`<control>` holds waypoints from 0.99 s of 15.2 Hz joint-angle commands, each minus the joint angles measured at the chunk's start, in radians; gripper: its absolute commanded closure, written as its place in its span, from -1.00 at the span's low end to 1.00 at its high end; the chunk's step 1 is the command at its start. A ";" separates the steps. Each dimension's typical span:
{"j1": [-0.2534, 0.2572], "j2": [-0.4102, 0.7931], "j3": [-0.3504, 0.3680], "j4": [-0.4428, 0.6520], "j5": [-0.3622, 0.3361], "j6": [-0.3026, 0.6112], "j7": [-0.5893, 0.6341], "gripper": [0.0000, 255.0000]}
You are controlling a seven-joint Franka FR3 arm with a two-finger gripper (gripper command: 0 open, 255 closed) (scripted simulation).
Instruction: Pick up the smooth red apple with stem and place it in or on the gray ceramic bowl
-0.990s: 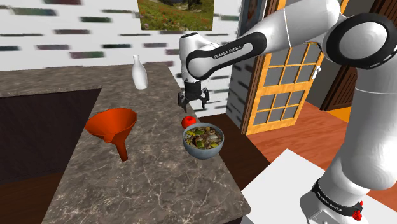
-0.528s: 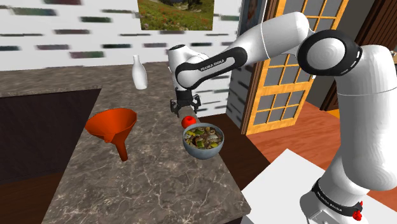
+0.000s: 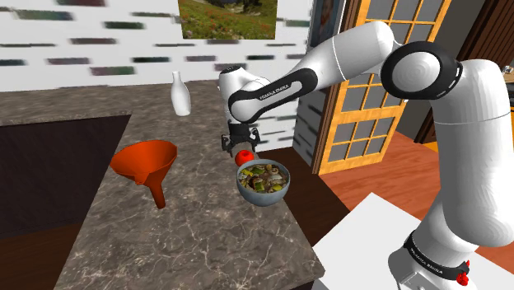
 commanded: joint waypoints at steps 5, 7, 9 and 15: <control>0.000 0.000 0.000 -0.001 0.000 0.001 0.000 1.00; 0.000 0.000 0.000 -0.001 0.000 0.000 0.000 1.00; 0.000 0.000 0.000 -0.001 0.000 0.001 0.000 1.00; 0.000 -0.006 0.001 0.005 0.002 -0.010 -0.002 1.00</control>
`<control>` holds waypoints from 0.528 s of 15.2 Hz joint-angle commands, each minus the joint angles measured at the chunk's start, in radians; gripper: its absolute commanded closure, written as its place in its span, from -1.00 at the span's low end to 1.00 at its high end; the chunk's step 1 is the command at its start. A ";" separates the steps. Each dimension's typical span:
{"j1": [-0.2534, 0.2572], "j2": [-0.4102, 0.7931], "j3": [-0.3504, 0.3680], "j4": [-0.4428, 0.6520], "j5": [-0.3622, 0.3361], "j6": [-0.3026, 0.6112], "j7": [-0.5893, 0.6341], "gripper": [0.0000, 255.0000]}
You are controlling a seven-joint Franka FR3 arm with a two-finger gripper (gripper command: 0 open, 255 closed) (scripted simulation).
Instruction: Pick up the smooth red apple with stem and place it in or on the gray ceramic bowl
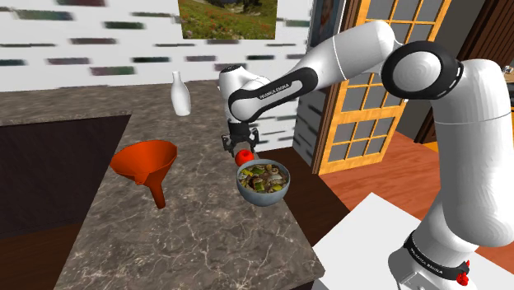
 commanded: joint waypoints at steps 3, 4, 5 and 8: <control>-0.001 -0.017 0.004 0.020 0.008 -0.037 -0.008 1.00; -0.001 -0.022 0.005 0.027 0.010 -0.048 -0.011 1.00; -0.001 -0.027 0.005 0.034 0.012 -0.059 -0.013 1.00; -0.001 -0.040 0.008 0.055 0.018 -0.093 -0.020 1.00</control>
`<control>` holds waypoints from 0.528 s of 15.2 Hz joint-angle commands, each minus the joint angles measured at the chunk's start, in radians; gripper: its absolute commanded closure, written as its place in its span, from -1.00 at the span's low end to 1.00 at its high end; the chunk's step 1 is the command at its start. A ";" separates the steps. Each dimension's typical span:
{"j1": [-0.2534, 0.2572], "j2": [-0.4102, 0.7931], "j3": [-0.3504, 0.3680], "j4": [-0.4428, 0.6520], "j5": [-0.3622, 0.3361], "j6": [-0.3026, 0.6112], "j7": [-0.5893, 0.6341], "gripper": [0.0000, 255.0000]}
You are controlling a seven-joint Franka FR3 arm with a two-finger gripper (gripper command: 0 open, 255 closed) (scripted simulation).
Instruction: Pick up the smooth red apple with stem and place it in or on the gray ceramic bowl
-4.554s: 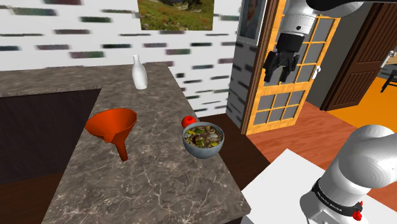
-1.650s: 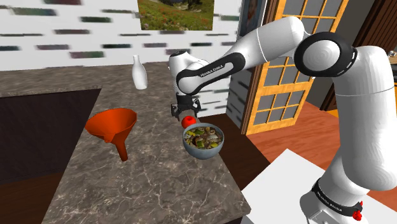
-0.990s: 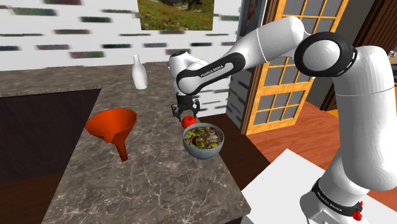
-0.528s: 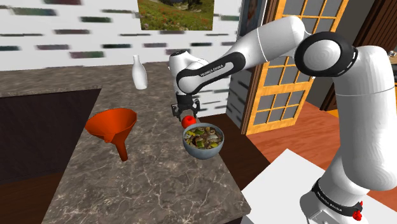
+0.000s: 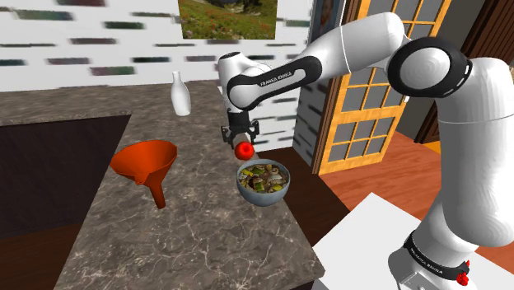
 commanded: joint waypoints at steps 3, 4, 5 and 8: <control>0.000 -0.017 0.003 0.030 0.007 -0.045 -0.009 1.00; 0.000 -0.020 0.004 0.038 0.009 -0.057 -0.011 1.00; 0.000 -0.023 0.004 0.047 0.010 -0.069 -0.013 1.00; 0.001 -0.031 0.006 0.076 0.014 -0.105 -0.019 1.00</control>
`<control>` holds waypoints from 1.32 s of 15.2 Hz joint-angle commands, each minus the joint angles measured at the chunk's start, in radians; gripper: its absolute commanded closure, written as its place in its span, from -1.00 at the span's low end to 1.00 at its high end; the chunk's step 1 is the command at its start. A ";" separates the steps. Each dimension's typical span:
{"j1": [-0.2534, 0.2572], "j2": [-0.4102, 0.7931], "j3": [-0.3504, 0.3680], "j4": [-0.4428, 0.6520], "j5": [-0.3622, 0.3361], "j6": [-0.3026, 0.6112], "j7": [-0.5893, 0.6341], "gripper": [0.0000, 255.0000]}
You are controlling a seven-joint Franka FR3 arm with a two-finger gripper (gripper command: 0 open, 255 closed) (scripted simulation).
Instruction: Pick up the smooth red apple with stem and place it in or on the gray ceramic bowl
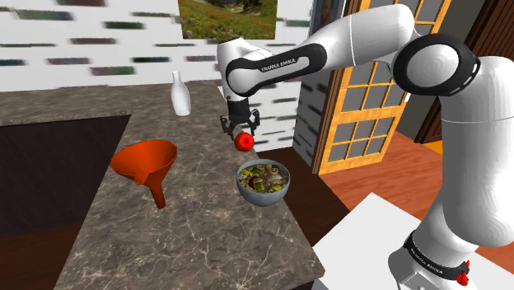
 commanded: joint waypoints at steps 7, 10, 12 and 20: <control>0.004 -0.012 0.003 0.092 0.008 -0.102 -0.017 1.00; 0.007 -0.013 0.004 0.131 0.009 -0.142 -0.022 1.00; 0.010 -0.012 0.005 0.159 0.010 -0.169 -0.026 1.00; 0.014 -0.166 0.028 -0.001 0.045 -0.163 0.011 1.00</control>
